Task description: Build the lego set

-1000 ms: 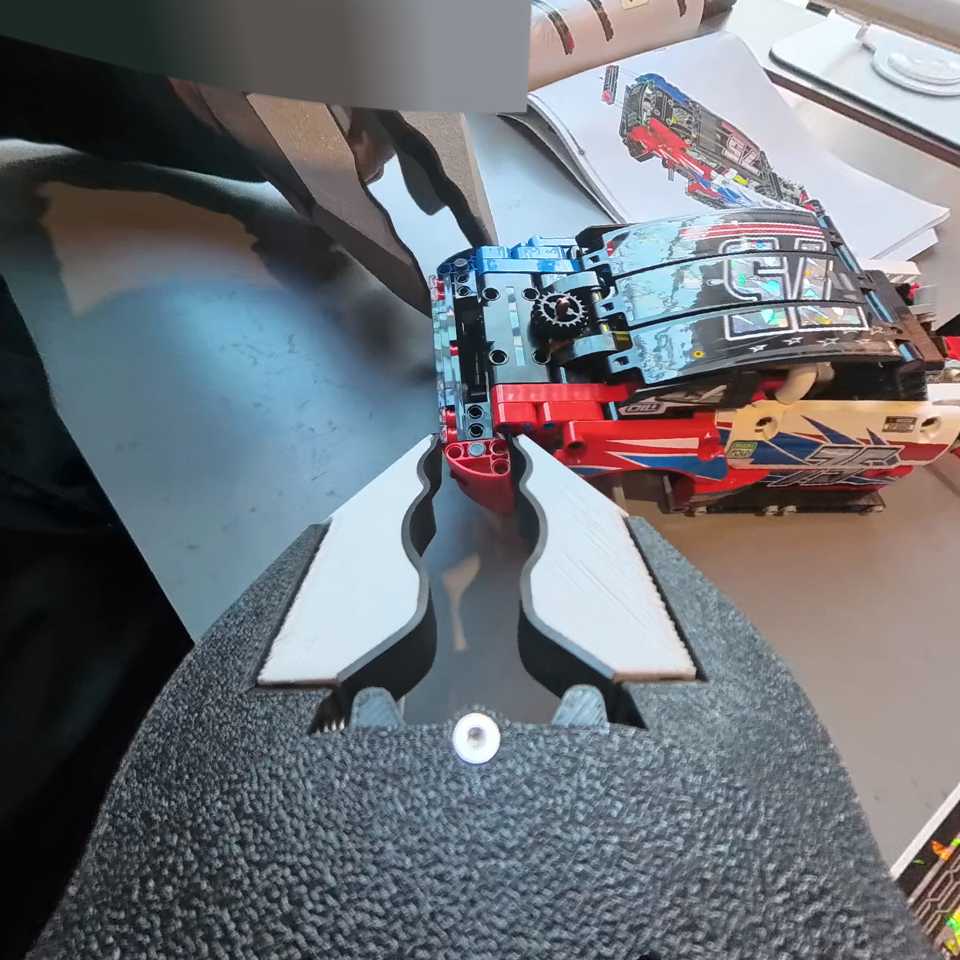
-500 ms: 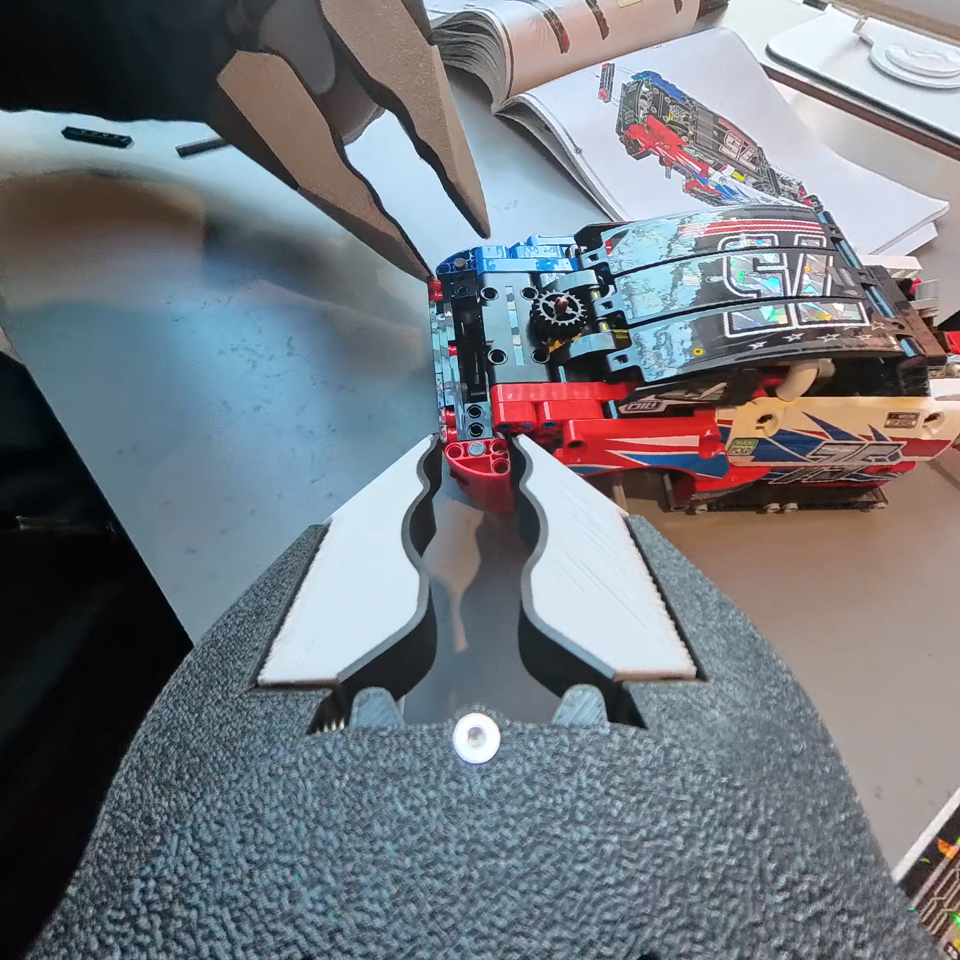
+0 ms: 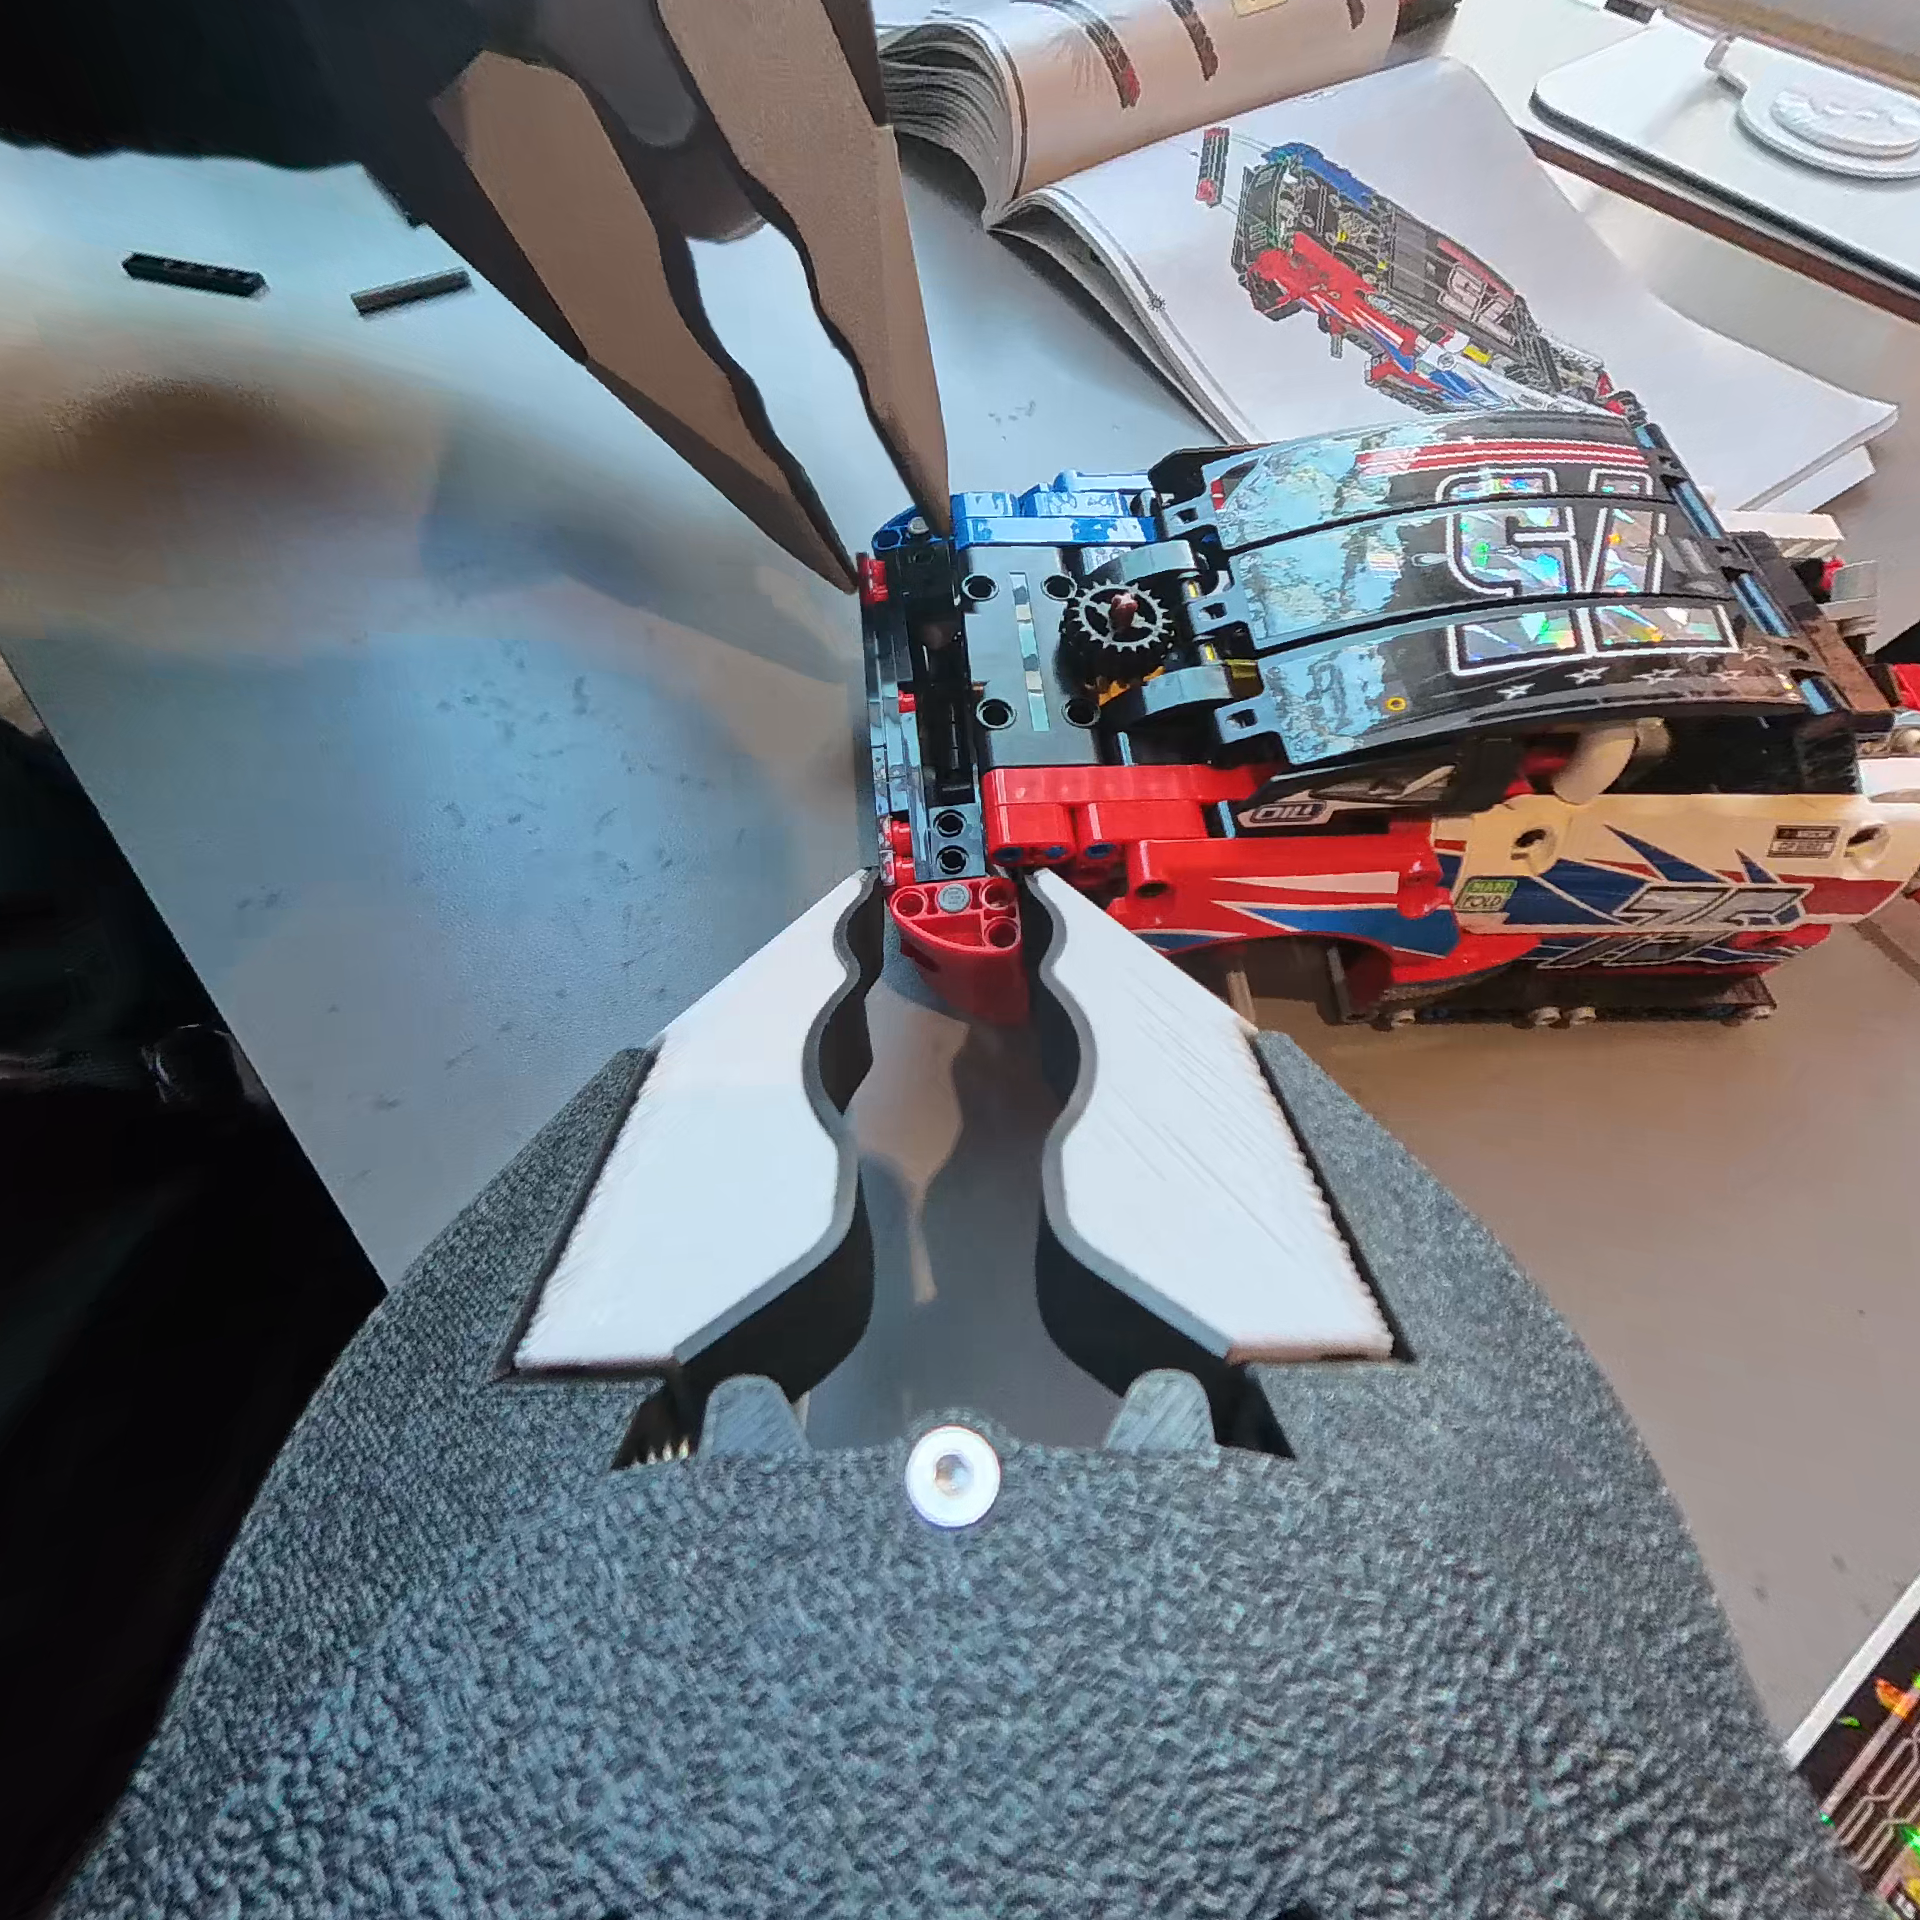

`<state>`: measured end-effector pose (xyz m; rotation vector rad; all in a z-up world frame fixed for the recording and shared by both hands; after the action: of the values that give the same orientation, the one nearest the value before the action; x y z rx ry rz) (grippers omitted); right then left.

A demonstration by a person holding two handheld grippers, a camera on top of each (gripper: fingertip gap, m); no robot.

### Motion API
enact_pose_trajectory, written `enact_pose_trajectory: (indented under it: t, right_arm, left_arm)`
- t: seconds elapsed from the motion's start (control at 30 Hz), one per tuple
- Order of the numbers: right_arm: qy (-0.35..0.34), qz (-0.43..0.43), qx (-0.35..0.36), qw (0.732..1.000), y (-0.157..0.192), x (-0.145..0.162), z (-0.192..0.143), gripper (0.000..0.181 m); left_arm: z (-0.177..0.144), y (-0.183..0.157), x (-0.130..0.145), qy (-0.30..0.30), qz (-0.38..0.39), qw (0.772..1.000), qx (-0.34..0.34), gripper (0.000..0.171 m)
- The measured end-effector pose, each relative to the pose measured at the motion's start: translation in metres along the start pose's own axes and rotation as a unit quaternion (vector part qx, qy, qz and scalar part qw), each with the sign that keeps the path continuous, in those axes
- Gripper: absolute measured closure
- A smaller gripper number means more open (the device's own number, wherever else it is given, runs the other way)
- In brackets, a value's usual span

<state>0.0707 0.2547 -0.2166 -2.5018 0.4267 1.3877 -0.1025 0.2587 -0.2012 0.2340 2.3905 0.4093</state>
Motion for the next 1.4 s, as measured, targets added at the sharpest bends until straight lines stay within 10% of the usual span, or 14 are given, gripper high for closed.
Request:
enact_pose_trajectory:
  t: [0.4, 0.7, 0.83, 1.17, 1.4]
  right_arm:
    - [0.0, 0.0, 0.0, 1.0, 0.0, 0.0, 0.001, 0.156]
    - [0.0, -0.002, 0.004, 1.0, 0.0, -0.001, 0.002, 0.156]
    - [0.0, -0.002, 0.004, 1.0, 0.0, -0.001, 0.002, 0.156]
    - [-0.001, -0.01, 0.014, 1.0, 0.001, -0.001, 0.002, 0.156]
    - [-0.002, -0.024, 0.023, 0.999, 0.002, -0.001, 0.002, 0.156]
  left_arm:
    - [0.011, -0.011, -0.01, 0.101, 0.126, 0.985, -0.069, 0.154]
    - [0.012, -0.008, -0.013, 0.107, 0.063, 0.99, -0.068, 0.155]
    - [0.007, -0.011, -0.012, 0.076, 0.018, 0.995, -0.06, 0.162]
    - [-0.008, 0.015, 0.015, -0.076, -0.196, 0.977, -0.02, 0.113]
    - [0.008, 0.015, 0.02, -0.076, -0.177, 0.981, -0.012, 0.119]
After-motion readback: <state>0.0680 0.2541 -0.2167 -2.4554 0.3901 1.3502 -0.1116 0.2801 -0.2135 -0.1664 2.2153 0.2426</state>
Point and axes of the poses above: each gripper's, where its closed fingertips meet, z out along the fingers, x out of its underside, y = z × x across the jaws, the point moved 7 cm from there along -z, back along the fingers, and after that the axes turned 6 degrees about x, right-handed, at the moved point
